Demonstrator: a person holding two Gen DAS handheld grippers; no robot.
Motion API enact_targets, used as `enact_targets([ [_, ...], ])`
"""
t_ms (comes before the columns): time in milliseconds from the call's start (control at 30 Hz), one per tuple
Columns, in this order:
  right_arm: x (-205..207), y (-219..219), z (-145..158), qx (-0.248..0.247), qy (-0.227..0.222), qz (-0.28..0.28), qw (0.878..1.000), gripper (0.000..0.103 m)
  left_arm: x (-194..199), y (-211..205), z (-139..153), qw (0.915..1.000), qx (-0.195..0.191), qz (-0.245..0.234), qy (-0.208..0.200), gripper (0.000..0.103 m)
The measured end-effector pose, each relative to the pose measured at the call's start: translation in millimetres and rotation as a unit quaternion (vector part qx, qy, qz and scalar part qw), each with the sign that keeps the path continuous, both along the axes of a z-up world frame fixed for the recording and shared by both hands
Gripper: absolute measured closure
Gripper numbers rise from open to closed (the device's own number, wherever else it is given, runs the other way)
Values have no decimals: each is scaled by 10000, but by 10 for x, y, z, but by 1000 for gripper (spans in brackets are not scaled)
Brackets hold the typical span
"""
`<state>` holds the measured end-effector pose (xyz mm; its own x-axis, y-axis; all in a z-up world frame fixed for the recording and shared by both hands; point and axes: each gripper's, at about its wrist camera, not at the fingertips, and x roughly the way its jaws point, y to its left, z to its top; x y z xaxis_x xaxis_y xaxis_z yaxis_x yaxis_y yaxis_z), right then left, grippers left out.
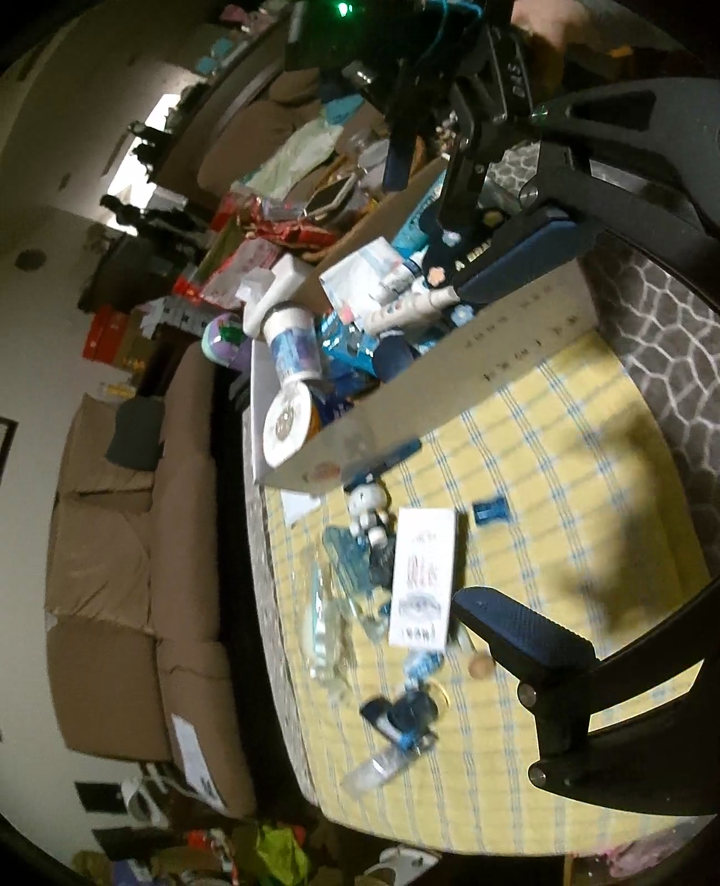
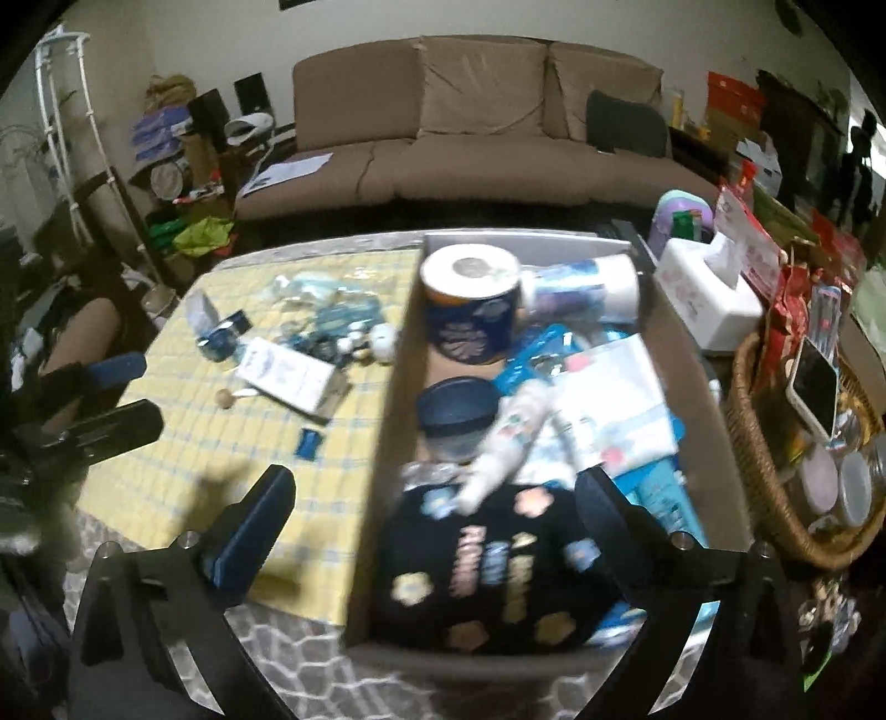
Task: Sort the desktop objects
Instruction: 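Withdraw both tools from the box back over the table, then grasp the brown egg with the left tool while the right tool grasps the blue packet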
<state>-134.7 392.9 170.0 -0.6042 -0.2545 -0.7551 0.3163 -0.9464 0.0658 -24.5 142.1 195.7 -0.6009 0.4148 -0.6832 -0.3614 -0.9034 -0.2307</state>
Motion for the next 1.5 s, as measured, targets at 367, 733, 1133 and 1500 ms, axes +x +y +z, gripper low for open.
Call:
enact_targets([
  [367, 452, -504, 161, 11, 107, 151, 9998, 0, 404, -539, 86, 9993, -62, 371, 76, 0],
  [733, 597, -969, -65, -86, 9, 398, 9992, 0, 573, -1411, -259, 9965, 50, 827, -95, 0],
  [1133, 287, -1444, -708, -523, -292, 707, 9957, 0, 250, -1928, -995, 9929, 98, 1039, -565, 0],
  [1500, -202, -1538, -1450, -282, -368, 137, 9988, 23, -327, -1609, -1410, 9934, -205, 1001, -516, 19],
])
